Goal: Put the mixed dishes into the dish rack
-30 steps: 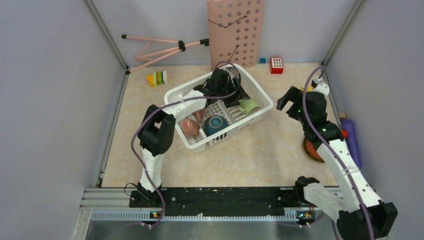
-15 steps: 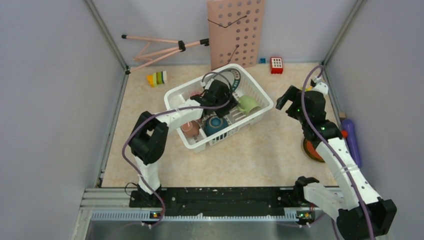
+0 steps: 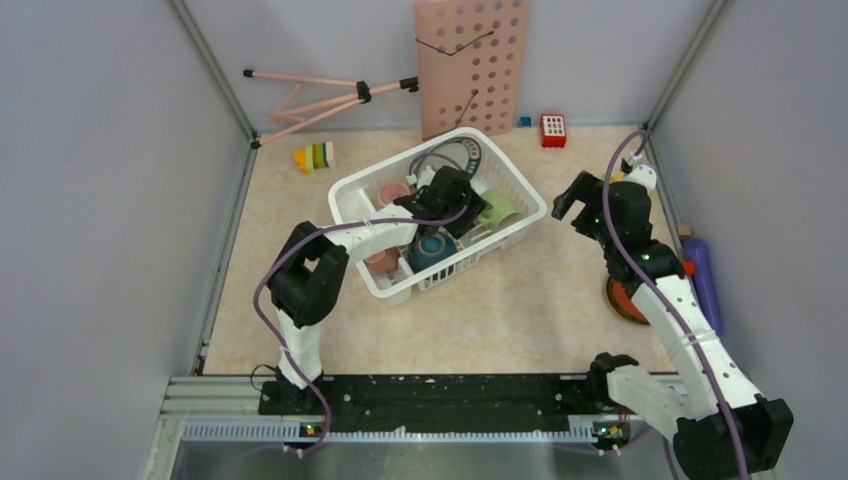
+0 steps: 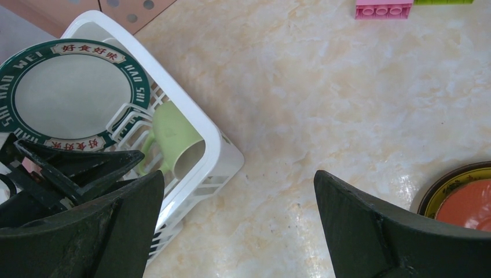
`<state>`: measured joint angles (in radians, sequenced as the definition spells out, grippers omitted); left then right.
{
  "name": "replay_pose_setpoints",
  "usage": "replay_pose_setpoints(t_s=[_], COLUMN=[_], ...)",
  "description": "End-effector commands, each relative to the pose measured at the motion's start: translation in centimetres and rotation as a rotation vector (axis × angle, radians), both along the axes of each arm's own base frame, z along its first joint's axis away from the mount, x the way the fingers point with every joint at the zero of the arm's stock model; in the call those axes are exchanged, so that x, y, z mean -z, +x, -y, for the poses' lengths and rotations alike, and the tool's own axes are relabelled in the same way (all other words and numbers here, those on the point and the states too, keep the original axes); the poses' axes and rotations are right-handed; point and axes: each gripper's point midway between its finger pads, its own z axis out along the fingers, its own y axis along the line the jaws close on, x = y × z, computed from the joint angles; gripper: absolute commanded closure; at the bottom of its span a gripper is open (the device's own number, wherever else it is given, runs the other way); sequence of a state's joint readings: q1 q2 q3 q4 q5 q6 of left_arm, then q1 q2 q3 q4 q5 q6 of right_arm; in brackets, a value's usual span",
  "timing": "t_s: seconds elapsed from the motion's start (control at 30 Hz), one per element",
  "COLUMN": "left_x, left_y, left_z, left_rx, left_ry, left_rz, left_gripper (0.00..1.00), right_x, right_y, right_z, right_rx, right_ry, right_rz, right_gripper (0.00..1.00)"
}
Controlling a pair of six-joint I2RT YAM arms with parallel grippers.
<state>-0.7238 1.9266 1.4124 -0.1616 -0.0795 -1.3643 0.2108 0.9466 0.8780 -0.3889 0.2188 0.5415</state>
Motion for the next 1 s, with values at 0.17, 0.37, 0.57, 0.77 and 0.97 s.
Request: replay_pose_setpoints(t_s=[0.17,0.37,0.57,0.77,0.97], left_x=[-0.8,-1.3,-2.8,-6.8,-13.4], left_y=[1.6,2.2,2.2,2.1,2.1], left_z=[2.6,3.0,2.7,2.8,3.2], left_rx=[-0.033,-0.024,-0.013,0.015,0.111], left_ry=[-0.097,-0.083,-0.067,-0.108,-0.121], left_rz=[0.021,0.087,0.150,0.296,0.565], left_gripper=[0.44,0.72,1.00,1.00,1.00], right_x=[-3.0,-3.0,-3.0,-3.4,-4.7], right_y=[0.7,0.5,0.2,0.3,0.8], right_z=[0.0,0.0,0.4,0.2,-1.9], right_rx=[0.000,-0.001,0.012,0.002,-0.117], right_ry=[0.014,0.017,0.009,0.011,0.038], right_rz=[0.087,0.088,0.090,0.103,0.124], right_gripper=[0.01,0.01,0.01,0.01,0.02])
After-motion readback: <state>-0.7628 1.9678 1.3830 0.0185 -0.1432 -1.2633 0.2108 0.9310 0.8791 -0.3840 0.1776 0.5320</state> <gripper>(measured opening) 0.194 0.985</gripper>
